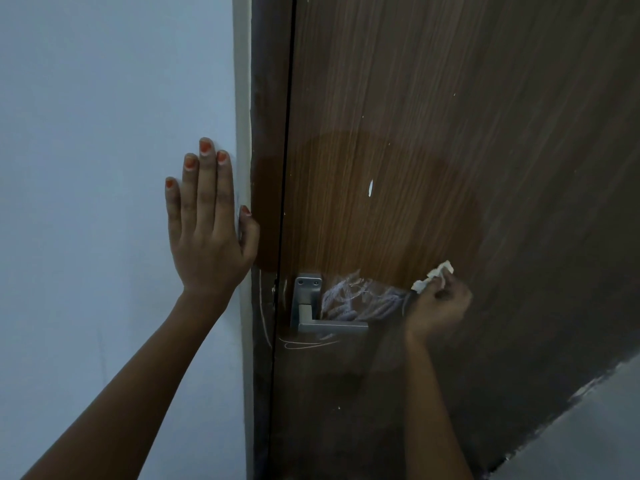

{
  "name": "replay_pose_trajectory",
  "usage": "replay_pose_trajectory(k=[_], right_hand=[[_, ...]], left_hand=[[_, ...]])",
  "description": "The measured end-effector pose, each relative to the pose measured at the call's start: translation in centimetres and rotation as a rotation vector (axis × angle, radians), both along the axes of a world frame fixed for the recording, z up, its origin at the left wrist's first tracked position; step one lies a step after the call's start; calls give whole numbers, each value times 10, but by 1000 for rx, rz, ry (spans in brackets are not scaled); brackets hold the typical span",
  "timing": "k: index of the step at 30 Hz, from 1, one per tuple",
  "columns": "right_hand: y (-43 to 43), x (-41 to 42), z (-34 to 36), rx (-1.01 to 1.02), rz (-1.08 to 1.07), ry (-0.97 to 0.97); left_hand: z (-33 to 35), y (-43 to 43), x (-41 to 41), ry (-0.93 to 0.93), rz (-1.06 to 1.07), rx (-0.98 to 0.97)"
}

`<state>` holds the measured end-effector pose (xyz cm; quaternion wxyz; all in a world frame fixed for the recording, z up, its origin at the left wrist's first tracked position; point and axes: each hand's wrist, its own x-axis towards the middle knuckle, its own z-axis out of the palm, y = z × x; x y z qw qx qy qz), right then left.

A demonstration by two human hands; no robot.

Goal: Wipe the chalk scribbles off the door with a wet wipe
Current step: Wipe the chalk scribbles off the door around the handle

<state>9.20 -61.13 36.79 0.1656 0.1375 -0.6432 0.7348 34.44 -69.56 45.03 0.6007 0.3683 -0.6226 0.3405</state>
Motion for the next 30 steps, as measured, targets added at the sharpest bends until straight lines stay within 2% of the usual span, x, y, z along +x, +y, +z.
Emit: replay_pose_trajectory(k=[4, 6, 9, 12, 14, 16, 20, 22, 24, 28, 30], right_hand=[[-7, 33, -11, 237, 176, 407], [-2, 34, -30, 330, 242, 475], [10, 17, -48, 244, 199, 298], [19, -10, -46, 4, 95, -29], [19, -24, -36, -126, 73, -178], [14, -30, -23, -132, 37, -179], [0, 1, -5, 7, 49, 101], [-4, 15, -12, 31, 83, 180], [-1, 17, -25, 8, 84, 88], [11, -3, -44, -98, 64, -292], [13, -12, -33, -152, 42, -369]], left_hand=[[-1, -2, 1, 3, -1, 2], [-2, -2, 1, 6, -6, 5], [-2, -2, 0, 8, -6, 6], [-1, -1, 0, 4, -2, 3], [-1, -1, 0, 4, 3, 3], [0, 0, 0, 6, 5, 4], [-1, -1, 0, 9, 9, 3], [-1, -1, 0, 8, 8, 5], [-1, 0, 0, 6, 7, 11], [-1, 1, -1, 9, 7, 12], [0, 1, 0, 11, 11, 17]])
